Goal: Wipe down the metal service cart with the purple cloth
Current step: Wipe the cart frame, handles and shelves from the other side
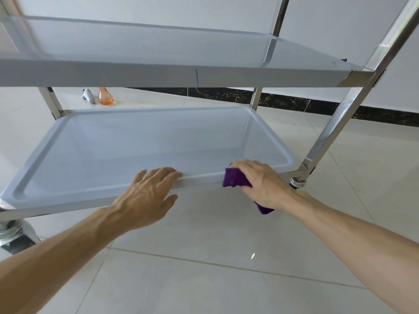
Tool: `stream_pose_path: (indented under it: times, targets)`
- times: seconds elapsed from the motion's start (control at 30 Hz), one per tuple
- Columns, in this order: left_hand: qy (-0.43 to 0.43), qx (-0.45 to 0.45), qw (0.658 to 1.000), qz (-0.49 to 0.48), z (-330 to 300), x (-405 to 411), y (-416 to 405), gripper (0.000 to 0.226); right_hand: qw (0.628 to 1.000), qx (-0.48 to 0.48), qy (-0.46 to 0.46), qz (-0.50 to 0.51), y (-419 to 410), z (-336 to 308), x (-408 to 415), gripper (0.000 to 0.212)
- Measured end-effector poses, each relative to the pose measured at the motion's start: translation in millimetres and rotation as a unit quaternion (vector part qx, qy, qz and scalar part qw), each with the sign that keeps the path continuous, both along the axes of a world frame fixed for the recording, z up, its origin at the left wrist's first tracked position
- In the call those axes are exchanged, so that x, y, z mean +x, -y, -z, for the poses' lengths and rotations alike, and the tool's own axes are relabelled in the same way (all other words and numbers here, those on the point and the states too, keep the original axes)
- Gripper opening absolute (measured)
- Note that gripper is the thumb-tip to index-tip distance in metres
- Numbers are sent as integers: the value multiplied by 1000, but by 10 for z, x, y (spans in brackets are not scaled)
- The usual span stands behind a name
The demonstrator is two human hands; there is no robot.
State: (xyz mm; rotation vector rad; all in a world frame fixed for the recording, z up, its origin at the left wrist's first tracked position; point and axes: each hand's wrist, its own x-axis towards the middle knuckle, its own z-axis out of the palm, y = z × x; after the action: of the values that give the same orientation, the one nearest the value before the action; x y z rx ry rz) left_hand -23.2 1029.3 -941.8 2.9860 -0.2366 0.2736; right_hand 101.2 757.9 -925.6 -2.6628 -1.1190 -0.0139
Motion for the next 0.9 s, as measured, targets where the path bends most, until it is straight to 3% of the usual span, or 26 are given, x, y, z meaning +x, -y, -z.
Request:
stream_pose_path:
  times: [0.23, 0.43, 0.6, 0.73, 0.9]
  targets:
    - [82, 21, 995, 60, -419, -542, -46, 33, 996, 72, -44, -41, -464, -291, -478, 42]
    - [162, -8, 985, 54, -1257, -866, -94, 23, 982, 166, -46, -82, -605, -929, -847, 43]
    - [264, -10, 962, 74, -2234, -990, -132, 21, 953, 272, 34, -128, -664, -1882, -961, 50]
    - [372, -21, 924, 88, -3121, -926, -86, 22, 899, 378, 145, -165, -700, -2908, -959, 43]
    - [446, -30, 890, 91, -3967, -785, -78, 24, 841, 415, 314, -147, -742, -3984, -850, 32]
